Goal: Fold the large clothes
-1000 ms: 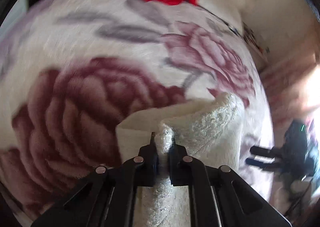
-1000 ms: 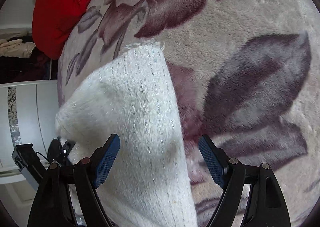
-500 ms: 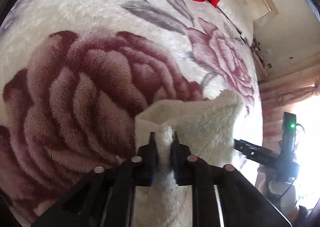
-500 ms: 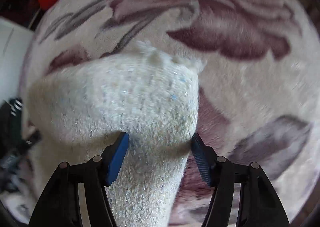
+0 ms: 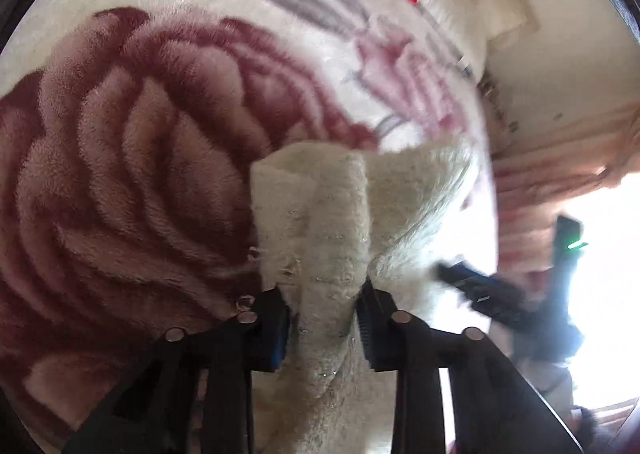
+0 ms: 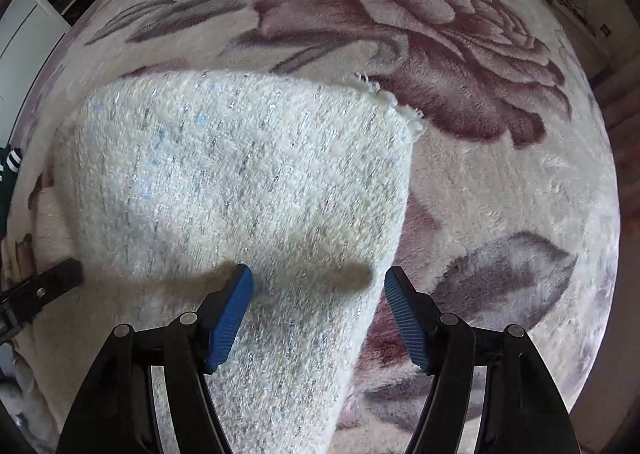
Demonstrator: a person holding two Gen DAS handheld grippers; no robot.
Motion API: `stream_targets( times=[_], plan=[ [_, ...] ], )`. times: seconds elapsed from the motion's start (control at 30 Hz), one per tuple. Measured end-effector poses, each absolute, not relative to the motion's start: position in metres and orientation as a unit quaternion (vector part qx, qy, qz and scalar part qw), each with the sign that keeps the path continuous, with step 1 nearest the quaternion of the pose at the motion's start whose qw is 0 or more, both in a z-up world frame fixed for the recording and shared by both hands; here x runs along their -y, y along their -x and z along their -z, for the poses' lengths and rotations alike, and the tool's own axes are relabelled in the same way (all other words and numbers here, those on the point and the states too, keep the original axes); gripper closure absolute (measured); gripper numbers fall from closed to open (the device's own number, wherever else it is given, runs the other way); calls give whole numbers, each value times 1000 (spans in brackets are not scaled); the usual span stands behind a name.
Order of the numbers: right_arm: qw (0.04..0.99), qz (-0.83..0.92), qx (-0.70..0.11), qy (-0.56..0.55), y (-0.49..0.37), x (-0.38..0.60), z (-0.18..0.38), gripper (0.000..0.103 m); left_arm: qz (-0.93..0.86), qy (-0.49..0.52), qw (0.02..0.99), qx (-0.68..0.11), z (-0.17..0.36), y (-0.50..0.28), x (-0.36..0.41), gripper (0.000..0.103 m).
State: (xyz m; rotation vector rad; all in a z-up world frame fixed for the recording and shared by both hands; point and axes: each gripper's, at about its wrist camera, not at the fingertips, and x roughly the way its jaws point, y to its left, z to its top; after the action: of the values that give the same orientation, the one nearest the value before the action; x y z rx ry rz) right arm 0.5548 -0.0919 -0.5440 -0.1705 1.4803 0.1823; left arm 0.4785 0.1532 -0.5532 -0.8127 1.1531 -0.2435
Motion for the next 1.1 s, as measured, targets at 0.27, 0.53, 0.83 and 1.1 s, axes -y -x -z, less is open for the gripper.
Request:
stream_targets(
  times=[0.27, 0.53, 0.83, 1.1],
  plan=[
    [709, -93, -699, 4, -553, 117, 551, 24, 114, 553, 640, -521, 624, -471, -201, 76],
    [699, -111, -686, -168, -546, 170, 534, 24, 69, 384, 764, -514, 516, -475, -196, 62],
    [675, -189, -710, -69, -616, 59, 564, 63, 45, 236, 765, -598, 564, -559, -135, 75],
    [643, -153, -751, 2, -630, 28, 610, 63, 39, 285, 740, -609, 584, -564, -151, 72]
  ],
)
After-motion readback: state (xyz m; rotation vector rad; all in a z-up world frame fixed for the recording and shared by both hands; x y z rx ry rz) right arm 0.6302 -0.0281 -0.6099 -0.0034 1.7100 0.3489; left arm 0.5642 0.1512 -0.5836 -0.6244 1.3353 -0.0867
